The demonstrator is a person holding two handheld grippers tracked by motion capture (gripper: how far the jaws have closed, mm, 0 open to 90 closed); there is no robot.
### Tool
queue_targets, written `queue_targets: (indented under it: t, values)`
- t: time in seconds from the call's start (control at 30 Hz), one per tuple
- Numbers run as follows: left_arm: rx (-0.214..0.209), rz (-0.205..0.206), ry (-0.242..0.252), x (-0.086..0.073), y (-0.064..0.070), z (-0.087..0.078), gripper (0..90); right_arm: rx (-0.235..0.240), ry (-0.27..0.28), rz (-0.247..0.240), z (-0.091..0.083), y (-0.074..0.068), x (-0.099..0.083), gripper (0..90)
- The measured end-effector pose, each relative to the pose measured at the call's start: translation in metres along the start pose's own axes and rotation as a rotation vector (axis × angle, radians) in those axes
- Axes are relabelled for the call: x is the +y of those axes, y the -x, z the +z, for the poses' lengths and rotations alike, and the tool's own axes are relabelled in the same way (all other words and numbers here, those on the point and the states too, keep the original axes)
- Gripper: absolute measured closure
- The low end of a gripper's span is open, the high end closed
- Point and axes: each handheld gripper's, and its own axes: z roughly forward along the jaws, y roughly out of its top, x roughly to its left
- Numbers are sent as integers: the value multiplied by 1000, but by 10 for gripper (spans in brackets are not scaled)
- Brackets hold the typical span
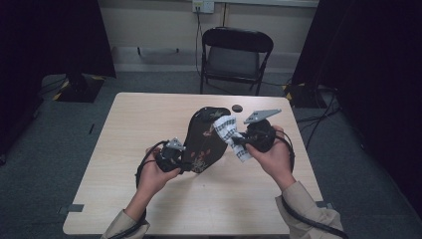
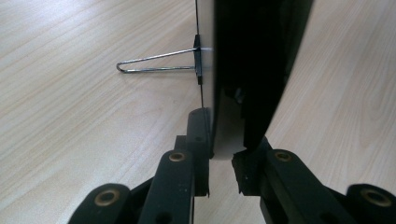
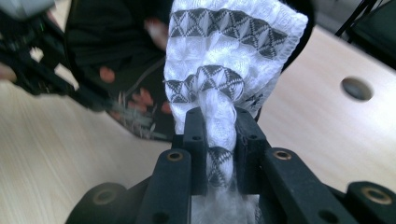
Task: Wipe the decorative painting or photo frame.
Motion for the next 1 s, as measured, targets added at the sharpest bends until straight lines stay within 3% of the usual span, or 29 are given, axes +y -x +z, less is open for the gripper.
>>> queue_targets:
  t: [0.2,0.43,1.0]
  values:
    - [-3,2,-4,0,-1,0,787,-23,62,0,-15,3,31,784]
    - [-5,-3,2,0,-1,0,787,-16,78,-3,-11,0,50,784]
    - [-7,6,-5,0,-1,0,787,5,31,0,11,-5,27,784]
